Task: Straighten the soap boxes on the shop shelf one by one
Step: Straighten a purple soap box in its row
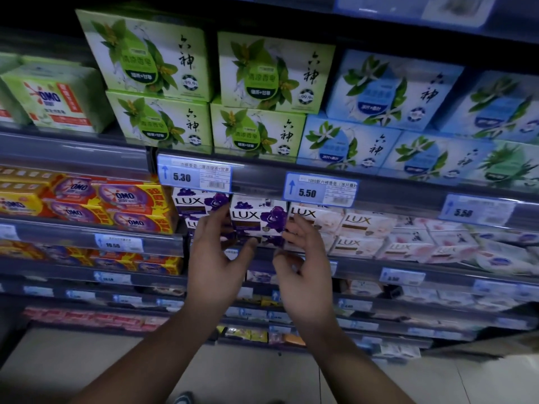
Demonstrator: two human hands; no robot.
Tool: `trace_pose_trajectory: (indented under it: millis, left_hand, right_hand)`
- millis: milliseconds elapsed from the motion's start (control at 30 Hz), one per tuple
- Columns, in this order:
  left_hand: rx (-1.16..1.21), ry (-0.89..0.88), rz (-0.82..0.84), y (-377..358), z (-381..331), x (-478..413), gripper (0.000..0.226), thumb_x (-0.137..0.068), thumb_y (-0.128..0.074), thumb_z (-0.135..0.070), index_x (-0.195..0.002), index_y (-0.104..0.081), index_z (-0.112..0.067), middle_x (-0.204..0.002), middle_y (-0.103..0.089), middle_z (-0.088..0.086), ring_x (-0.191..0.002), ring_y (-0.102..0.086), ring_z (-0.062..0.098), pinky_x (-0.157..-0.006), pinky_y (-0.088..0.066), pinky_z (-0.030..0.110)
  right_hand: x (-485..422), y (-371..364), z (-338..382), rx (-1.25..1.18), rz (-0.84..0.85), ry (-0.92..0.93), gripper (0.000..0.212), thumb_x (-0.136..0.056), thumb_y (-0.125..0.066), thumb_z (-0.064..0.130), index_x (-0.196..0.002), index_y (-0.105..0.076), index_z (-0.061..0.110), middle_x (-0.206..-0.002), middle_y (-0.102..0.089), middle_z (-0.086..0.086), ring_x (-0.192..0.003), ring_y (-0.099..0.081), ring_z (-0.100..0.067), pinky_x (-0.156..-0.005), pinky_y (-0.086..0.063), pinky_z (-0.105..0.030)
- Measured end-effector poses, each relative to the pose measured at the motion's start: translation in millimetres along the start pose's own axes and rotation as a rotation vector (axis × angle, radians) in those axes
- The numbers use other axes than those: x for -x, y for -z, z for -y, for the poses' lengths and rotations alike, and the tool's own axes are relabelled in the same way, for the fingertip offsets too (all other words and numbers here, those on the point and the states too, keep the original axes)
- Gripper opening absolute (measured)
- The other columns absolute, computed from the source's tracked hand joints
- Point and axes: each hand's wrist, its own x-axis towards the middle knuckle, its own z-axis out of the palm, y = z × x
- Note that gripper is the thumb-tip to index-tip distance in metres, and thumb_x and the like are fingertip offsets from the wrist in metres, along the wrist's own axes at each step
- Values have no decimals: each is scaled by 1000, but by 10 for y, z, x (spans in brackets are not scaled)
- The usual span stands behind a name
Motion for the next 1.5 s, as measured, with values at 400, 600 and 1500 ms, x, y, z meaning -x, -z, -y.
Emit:
trace_pose_trajectory:
  millis: [400, 600, 1500]
  left_hand:
    - [353, 165, -31, 63, -170, 297, 29, -77, -79, -47, -102, -69, -35, -92, -74, -3, -89, -72, 14, -72, -56, 21]
    - [449, 236, -46, -4, -340, 380, 38, -74, -78, -52, -94, -70, -20, -83, -76, 10, -74, -74, 25, -60, -62, 32]
    - [699, 65, 254, -52, -312, 481, 75, -68, -80, 5, -137, -58, -17, -145, -61, -2, -136, -54, 17, -92, -57, 30]
  right_hand:
    - [-20, 485, 33, -137, 112, 71, 11, -92, -73, 23, -101, -68, 25, -99, -76, 7, -95, -72, -9, -79, -55, -17]
    - [22, 713, 38, -160, 148, 57, 19, -89, -73, 40, -92, -66, 23, -91, -73, 2, -84, -69, -13, -75, -57, -32]
    - [-123, 1080, -54, -638, 413, -16, 37, -77, -55, -22, -91, -56, 12, -141, -62, -2, -132, -57, -16, -95, -55, -32]
